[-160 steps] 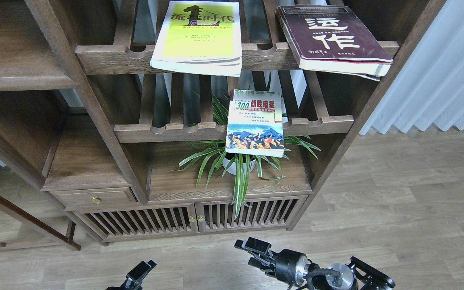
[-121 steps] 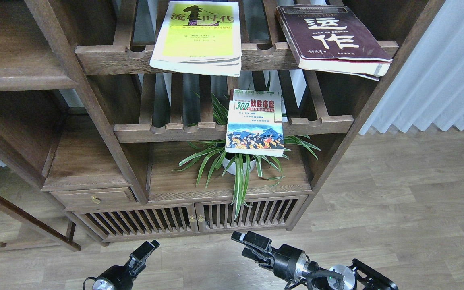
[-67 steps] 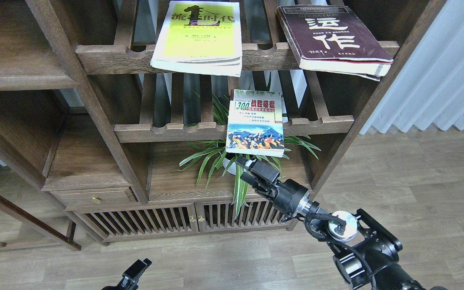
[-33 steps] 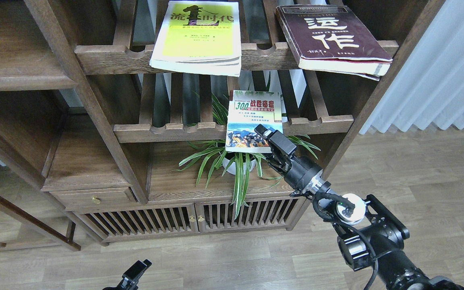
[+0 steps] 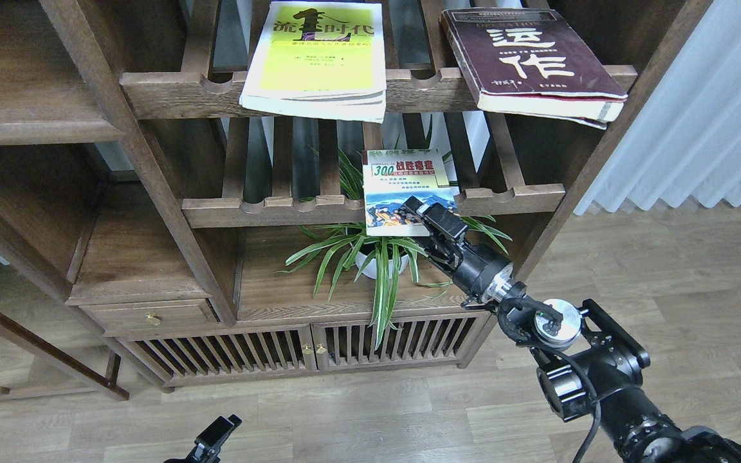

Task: Organize books on shelf
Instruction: 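Grasp the colourful book with the right gripper and pull it off the shelf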

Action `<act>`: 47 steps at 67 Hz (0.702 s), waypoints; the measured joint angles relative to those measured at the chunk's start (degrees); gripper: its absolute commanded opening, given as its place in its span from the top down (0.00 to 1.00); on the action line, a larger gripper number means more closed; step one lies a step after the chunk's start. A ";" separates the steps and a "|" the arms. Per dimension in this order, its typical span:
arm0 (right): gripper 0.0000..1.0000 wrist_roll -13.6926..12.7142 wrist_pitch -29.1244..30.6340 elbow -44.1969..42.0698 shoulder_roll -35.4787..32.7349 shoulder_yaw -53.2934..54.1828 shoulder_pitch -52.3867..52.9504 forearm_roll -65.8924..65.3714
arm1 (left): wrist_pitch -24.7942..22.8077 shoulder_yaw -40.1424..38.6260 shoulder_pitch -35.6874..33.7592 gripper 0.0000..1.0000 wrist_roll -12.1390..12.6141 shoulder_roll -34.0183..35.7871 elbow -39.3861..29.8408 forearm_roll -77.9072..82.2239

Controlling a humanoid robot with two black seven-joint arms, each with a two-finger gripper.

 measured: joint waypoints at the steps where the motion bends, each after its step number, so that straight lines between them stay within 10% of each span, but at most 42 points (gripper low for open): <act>1: 0.12 0.04 -0.23 -0.07 0.00 0.00 0.18 0.00 | 0.00 0.00 0.00 0.00 0.00 0.00 0.00 0.00; 47: 0.96 1.11 6.29 -0.74 0.00 1.02 1.31 0.10 | 0.00 -0.07 0.28 0.00 -0.16 0.78 0.09 -0.09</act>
